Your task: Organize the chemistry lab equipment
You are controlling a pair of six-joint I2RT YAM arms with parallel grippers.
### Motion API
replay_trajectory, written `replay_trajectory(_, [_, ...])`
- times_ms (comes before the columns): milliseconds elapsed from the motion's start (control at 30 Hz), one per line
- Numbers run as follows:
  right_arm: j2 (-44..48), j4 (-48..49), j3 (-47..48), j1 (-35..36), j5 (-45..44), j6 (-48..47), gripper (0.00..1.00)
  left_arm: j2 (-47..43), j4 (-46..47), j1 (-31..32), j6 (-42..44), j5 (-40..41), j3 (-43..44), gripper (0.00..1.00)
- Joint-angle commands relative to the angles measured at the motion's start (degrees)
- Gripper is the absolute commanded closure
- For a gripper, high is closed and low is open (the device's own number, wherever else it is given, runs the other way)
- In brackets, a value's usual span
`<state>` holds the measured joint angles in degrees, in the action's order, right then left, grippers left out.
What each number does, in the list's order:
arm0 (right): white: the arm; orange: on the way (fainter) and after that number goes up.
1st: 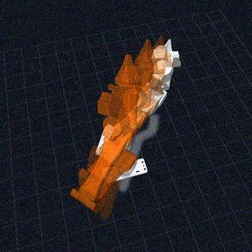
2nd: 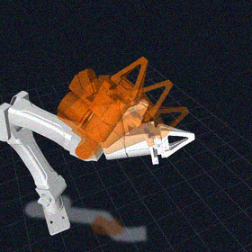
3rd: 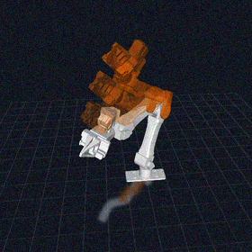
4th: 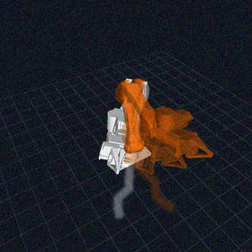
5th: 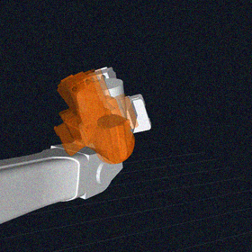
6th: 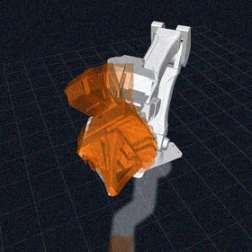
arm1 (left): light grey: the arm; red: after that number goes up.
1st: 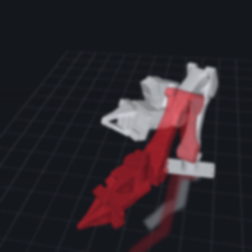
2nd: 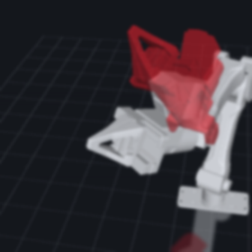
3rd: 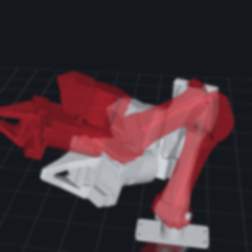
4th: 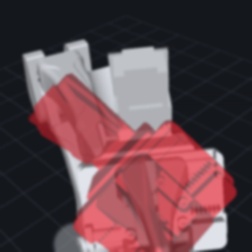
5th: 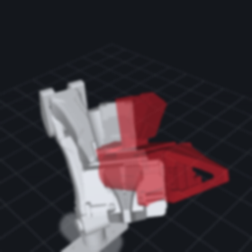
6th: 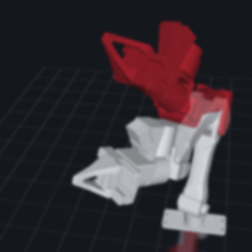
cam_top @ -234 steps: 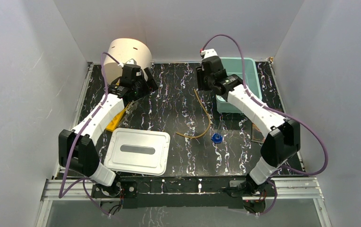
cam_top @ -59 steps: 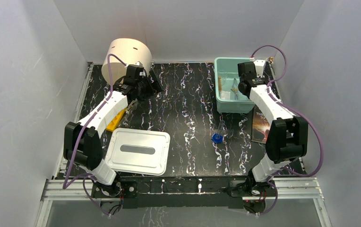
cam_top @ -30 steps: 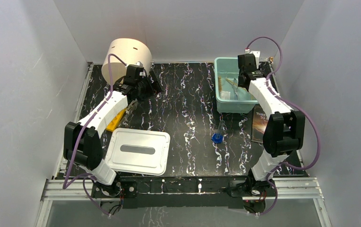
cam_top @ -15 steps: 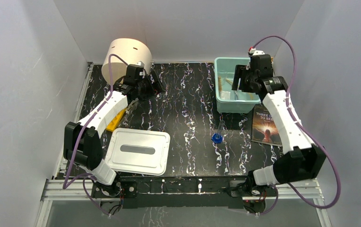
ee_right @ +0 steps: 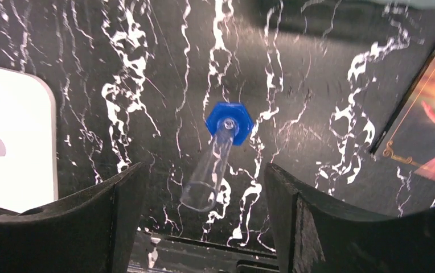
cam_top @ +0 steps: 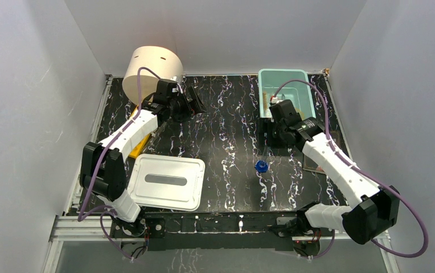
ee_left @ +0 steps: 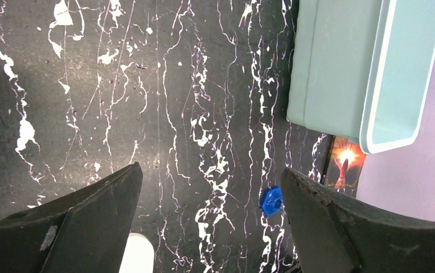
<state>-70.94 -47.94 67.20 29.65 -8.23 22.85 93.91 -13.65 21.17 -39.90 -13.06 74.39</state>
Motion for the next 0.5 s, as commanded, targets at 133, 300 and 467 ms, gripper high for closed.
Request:
replay_trajectory(133, [2.80,1.04,-5.91,1.37,-1.25,4.57,0.25,-0.79,0.90,0.63,0.08,-2.30,-0.69,0.09])
replay_trajectory(300, [4.21,5.95,-8.47,1.45,-0.06,3.29,0.41,-0.81,0.84,0.63,0.41,-1.36,-0.61,0.09])
replay_trajectory(467, [4.49,8.84,-9.53,1.47,-3.16,1.38,0.45,-0.83,0.62,0.63,0.79,-0.58,-0.30,0.09])
